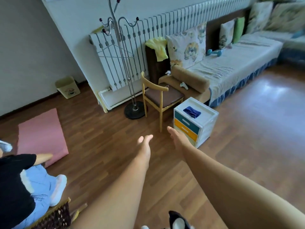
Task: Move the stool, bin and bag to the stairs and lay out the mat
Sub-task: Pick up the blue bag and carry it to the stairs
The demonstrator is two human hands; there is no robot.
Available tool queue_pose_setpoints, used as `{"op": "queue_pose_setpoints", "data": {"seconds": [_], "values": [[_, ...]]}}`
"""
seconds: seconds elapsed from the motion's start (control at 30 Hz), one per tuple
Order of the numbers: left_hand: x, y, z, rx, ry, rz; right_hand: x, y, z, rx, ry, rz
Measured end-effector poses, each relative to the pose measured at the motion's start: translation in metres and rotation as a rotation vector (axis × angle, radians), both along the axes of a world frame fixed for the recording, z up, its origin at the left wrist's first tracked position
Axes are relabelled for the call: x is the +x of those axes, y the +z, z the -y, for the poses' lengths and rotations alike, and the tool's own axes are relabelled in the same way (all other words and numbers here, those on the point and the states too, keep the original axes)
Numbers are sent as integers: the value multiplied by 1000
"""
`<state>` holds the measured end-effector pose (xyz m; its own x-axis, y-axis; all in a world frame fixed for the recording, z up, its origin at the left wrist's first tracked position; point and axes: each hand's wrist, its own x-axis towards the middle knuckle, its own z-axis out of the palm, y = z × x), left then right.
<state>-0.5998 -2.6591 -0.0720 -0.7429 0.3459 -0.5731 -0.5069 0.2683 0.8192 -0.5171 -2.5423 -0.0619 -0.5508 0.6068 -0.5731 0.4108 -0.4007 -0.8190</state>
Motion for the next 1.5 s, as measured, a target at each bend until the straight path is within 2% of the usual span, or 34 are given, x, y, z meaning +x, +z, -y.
{"op": "queue_pose_setpoints", "data": {"seconds": [0.2,0.43,0.6,0.97,1.13,1.5], "values": [[22,-16,-70,-44,-206,10,46,-14,-46,4,-254,-24],[31,-9,-154,19,-526,-14,89,-7,-105,49,-509,-1],[36,-9,-201,31,-672,-35,109,-4,-118,61,-657,10],[144,0,-289,56,-1078,-35,227,16,-156,152,-1069,35],[185,-2,-325,81,-1145,-7,268,5,-178,116,-1123,51],[271,0,-430,68,-1020,1,364,0,-301,95,-1056,29]]}}
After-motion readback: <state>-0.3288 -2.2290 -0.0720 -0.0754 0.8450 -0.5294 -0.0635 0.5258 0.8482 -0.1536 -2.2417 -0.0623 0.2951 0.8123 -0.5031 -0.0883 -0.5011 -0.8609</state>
